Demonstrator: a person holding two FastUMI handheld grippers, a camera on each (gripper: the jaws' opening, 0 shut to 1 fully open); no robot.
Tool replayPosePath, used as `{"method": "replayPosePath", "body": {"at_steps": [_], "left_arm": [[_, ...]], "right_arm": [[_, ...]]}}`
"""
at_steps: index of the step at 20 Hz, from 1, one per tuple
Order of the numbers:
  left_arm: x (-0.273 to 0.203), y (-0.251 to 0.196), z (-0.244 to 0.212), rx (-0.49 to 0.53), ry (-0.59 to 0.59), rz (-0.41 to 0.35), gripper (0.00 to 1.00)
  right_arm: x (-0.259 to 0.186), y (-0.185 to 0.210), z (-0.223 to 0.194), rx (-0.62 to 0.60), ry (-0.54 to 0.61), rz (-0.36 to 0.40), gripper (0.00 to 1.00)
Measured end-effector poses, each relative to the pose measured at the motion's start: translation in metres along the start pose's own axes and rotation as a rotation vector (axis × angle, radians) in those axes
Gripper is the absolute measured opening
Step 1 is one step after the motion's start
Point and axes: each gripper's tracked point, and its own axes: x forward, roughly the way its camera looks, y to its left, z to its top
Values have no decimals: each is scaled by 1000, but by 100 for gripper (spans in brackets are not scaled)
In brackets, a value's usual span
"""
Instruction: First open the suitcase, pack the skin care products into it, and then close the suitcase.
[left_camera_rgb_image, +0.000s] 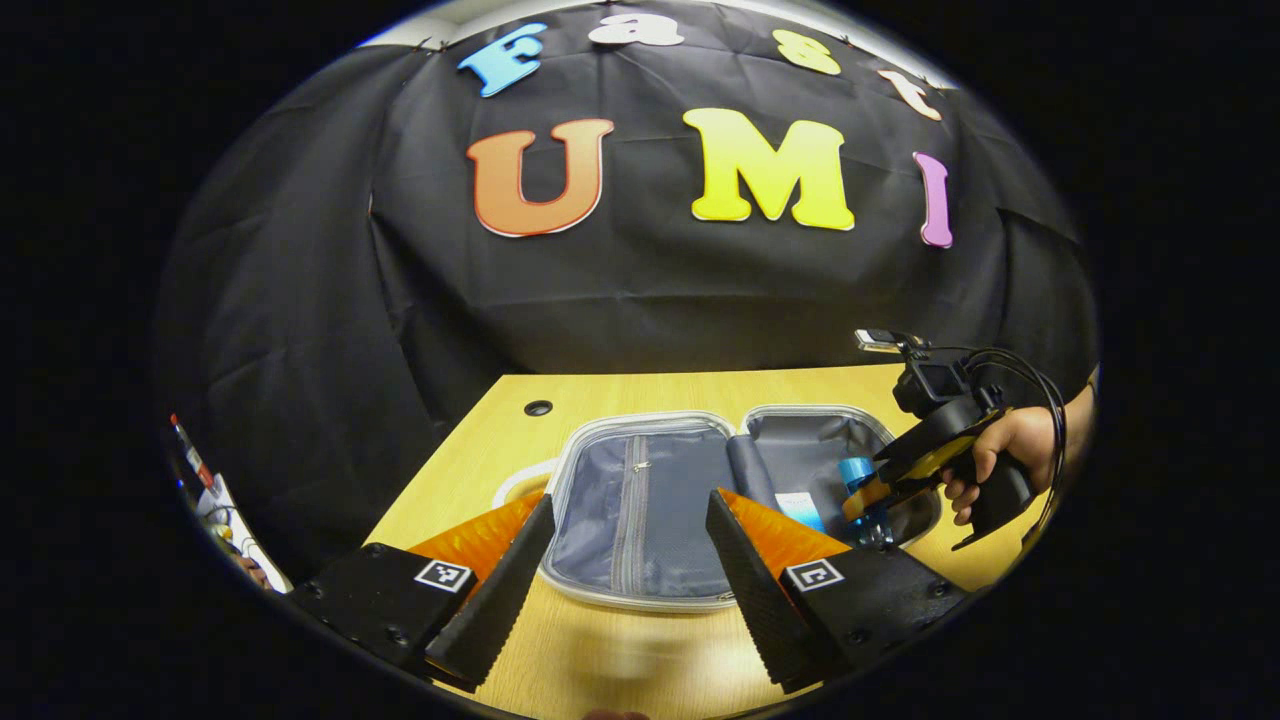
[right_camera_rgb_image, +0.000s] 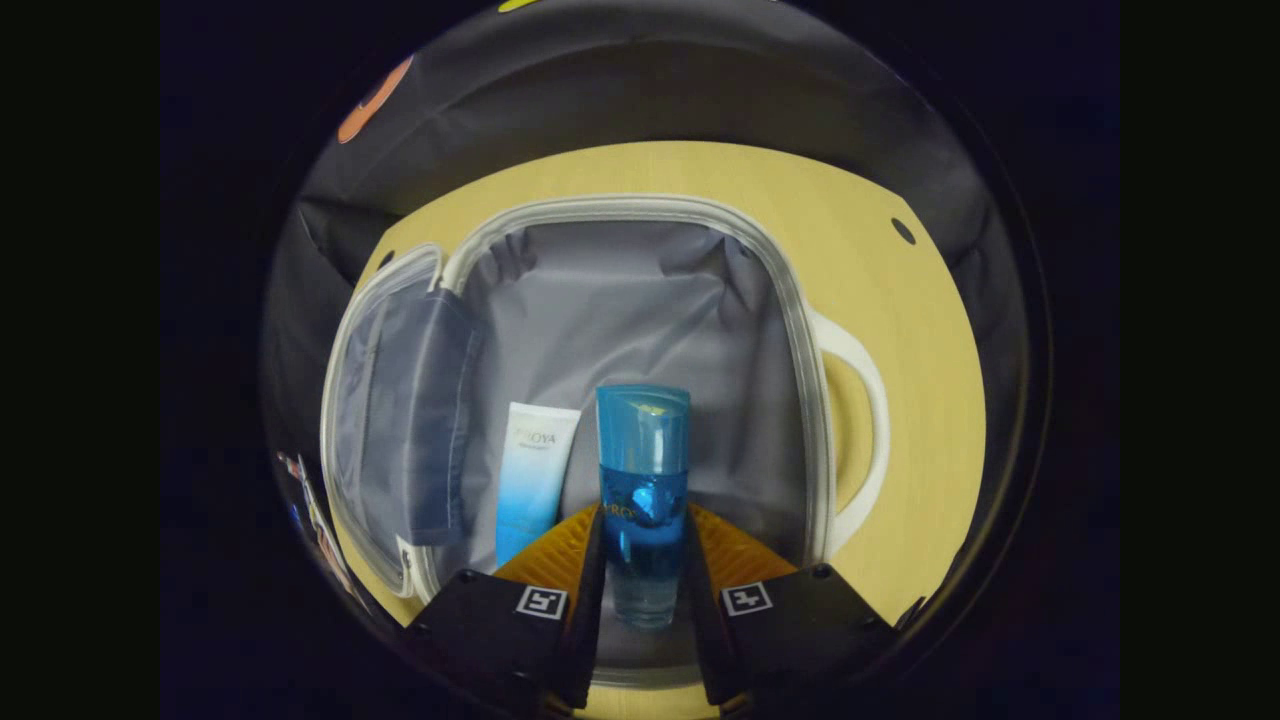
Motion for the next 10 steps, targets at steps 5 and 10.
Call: {"method": "replayPosePath", "body": {"at_steps": [5, 10], "left_arm": [[24, 64, -23, -135, 62, 30, 98], [67, 117, -58, -467, 120, 14, 99]], "right_arm": [[8, -1, -3, 11, 12, -28, 41], [-14, 10, 7, -36, -65, 29, 60]]}}
